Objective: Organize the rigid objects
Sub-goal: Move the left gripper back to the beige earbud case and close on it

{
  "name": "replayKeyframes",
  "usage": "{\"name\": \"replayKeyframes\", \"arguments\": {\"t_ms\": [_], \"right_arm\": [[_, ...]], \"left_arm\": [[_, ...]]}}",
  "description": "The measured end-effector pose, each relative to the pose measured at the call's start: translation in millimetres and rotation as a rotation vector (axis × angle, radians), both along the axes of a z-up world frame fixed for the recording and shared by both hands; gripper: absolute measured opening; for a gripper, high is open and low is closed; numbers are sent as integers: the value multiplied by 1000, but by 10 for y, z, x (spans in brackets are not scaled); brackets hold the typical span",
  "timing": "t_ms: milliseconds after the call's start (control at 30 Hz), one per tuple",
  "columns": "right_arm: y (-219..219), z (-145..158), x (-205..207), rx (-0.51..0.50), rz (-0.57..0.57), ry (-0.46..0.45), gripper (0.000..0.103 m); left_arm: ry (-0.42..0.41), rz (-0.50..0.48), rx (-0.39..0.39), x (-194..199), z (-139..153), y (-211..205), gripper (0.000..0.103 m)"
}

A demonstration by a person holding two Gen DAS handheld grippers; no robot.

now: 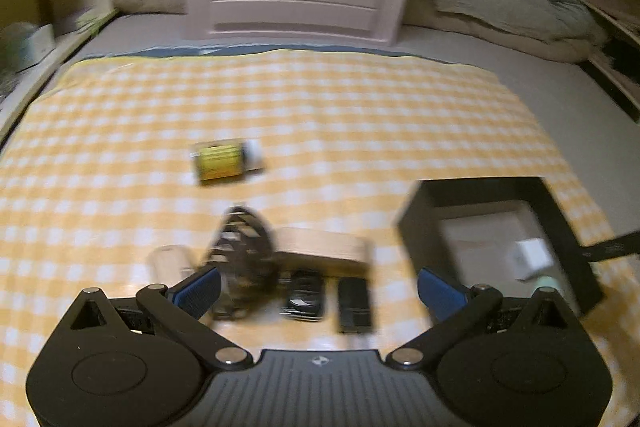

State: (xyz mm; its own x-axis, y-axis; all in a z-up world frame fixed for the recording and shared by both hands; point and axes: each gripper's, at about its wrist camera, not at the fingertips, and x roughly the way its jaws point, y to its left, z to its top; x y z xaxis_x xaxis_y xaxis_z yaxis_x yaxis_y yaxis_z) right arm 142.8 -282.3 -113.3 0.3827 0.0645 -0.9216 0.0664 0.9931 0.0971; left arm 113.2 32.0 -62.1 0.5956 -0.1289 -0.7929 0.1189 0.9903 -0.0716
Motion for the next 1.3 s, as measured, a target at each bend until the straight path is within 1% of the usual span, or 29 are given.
{"name": "replayKeyframes", "arguments": {"t_ms": [67, 133, 167, 200, 300, 367, 467, 533, 567, 600, 667, 733, 767, 800, 867, 967, 1133, 1200, 1300], "right_arm": [[8, -2, -9, -1, 1, 0, 3], [6, -2, -4, -3, 2, 0, 3], [8, -2, -5, -2, 2, 0, 3], [2, -3, 2, -2, 3, 0, 3], [2, -15, 7, -1, 2, 1, 3], [4, -13, 8, -4, 4, 0, 3], [6, -15, 13, 0, 2, 0, 3], [22, -14, 7, -2, 2, 0, 3], [22, -14, 7, -2, 2, 0, 3], [12, -17, 8, -2, 2, 0, 3], [6, -20, 11, -1, 2, 1, 3], [14, -19, 10, -1, 2, 1, 3], [18, -17, 9, -3, 2, 0, 3], [17, -17, 11, -3, 3, 0, 3], [21, -17, 11, -3, 2, 0, 3], [24, -18, 13, -4, 1, 1, 3], [25, -17, 16, -4, 1, 1, 3], [27, -17, 18, -4, 1, 1, 3], [29, -17, 21, -4, 2, 1, 3]], "left_arm": [[7, 27, 12, 33, -50, 120, 103], [32, 46, -1, 68, -104, 207, 101], [45, 54, -12, 90, -129, 251, 98], [60, 59, -22, 106, -157, 286, 92], [107, 67, -30, 164, -269, 345, 84], [115, 75, 1, 182, -328, 364, 82], [114, 80, 41, 208, -388, 408, 76], [102, 84, 69, 229, -396, 448, 74], [99, 82, 73, 237, -396, 468, 70], [96, 82, 73, 241, -391, 497, 69], [105, 96, 63, 259, -395, 576, 68], [131, 112, 32, 273, -422, 681, 68], [146, 129, 33, 279, -448, 732, 66], [151, 141, 52, 279, -473, 764, 64], [158, 156, 86, 280, -519, 851, 66], [170, 203, 30, 273, -519, 1024, 66], [150, 256, 22, 261, -452, 1215, 66], [126, 280, 35, 269, -423, 1271, 65], [76, 250, 47, 301, -379, 1267, 64]]}}
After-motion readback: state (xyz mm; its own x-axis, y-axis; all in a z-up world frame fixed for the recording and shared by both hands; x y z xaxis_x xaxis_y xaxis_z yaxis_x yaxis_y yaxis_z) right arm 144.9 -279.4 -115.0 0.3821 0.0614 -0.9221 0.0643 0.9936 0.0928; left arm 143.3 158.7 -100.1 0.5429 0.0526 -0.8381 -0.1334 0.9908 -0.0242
